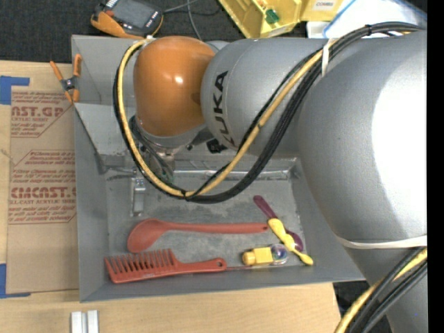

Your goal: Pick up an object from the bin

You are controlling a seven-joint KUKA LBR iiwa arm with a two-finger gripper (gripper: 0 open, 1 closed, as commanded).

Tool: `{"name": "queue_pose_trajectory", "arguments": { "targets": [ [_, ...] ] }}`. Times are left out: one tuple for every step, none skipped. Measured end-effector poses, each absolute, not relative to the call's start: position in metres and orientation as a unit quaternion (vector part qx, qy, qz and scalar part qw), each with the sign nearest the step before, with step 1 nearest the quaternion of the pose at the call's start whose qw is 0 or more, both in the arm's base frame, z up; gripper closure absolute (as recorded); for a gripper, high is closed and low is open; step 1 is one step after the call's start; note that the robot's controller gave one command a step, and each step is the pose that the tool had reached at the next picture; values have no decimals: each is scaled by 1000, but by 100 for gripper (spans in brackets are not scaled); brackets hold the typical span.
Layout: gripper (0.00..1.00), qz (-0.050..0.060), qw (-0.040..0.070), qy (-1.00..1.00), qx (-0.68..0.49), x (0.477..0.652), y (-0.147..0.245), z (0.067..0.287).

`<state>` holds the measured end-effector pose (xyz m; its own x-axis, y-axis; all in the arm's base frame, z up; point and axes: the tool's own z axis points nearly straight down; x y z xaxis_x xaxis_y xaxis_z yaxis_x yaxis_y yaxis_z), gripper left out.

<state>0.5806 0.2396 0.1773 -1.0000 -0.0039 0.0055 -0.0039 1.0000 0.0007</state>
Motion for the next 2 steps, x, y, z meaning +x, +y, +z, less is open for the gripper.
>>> {"name": "queue_pose_trajectory", "arguments": {
  "targets": [
    [0,-1,-1,-1000,1,582,238,183],
    [0,-1,2,-962,272,541,203,67]
  ]
}}
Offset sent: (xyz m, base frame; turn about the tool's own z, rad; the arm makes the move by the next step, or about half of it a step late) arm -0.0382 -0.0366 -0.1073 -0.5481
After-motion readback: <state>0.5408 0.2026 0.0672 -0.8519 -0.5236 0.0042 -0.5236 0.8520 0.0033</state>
